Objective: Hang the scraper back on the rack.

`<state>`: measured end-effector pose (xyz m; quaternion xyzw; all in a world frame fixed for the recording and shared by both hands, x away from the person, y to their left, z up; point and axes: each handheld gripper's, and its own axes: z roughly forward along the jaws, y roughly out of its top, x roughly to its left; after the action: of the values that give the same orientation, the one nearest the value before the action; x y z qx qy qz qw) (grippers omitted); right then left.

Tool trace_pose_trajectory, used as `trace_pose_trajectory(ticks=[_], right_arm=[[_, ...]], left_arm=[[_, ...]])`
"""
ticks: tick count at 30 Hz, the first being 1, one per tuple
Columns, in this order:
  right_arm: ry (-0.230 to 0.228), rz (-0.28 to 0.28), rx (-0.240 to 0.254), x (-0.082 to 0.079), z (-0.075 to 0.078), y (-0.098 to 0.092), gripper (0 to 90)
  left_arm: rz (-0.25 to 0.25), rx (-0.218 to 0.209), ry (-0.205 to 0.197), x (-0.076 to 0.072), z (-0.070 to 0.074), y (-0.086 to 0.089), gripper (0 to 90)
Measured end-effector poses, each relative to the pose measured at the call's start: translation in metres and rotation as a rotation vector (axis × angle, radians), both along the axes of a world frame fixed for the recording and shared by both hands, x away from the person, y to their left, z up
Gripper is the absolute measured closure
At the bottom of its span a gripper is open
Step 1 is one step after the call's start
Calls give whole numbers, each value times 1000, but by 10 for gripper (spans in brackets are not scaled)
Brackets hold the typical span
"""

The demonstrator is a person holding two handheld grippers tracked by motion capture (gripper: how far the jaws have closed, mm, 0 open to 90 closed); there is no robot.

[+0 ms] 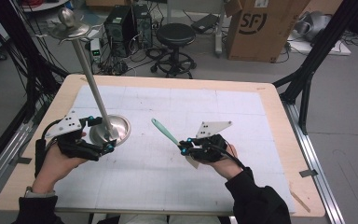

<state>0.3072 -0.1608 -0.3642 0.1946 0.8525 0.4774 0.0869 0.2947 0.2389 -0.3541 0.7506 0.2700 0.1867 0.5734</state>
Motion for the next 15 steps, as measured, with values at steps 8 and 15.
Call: trace_pose_trajectory(ticks=[8,15], right_arm=[[-39,-27,142,10,13,14,803],[-50,-27,197,19,24,32,803]], left_arm=[[5,-5,-4,-3,1,2,17],[12,-10,-5,-7,1,7,17]])
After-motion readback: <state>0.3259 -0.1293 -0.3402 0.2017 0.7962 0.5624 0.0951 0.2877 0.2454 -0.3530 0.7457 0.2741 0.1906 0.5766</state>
